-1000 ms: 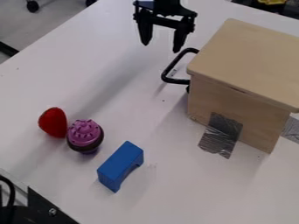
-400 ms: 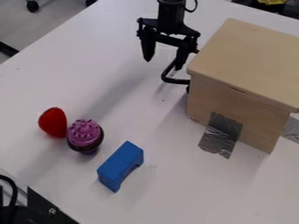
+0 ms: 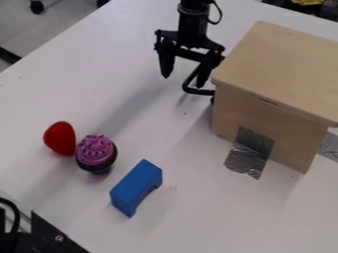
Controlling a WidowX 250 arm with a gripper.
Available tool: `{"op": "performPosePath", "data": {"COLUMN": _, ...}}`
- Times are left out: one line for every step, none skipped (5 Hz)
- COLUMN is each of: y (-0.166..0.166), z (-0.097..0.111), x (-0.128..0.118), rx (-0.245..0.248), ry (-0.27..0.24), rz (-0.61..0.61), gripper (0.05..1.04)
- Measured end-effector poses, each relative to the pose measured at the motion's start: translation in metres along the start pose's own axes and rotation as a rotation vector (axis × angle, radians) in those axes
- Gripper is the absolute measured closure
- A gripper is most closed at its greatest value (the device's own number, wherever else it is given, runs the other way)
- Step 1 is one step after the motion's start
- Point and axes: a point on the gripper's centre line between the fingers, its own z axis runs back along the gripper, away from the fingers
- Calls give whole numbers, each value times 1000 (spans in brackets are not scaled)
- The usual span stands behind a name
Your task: Open the drawer
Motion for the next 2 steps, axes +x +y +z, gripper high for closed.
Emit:
{"op": "performPosePath", "data": {"y": 3, "z": -11, "x": -12, "rx": 1, "ry": 34, "rz": 7, "gripper": 298}}
{"op": "performPosePath", "data": {"y": 2, "z": -18, "x": -17, "rx": -7, "ry": 44, "rz": 10, "gripper": 593}}
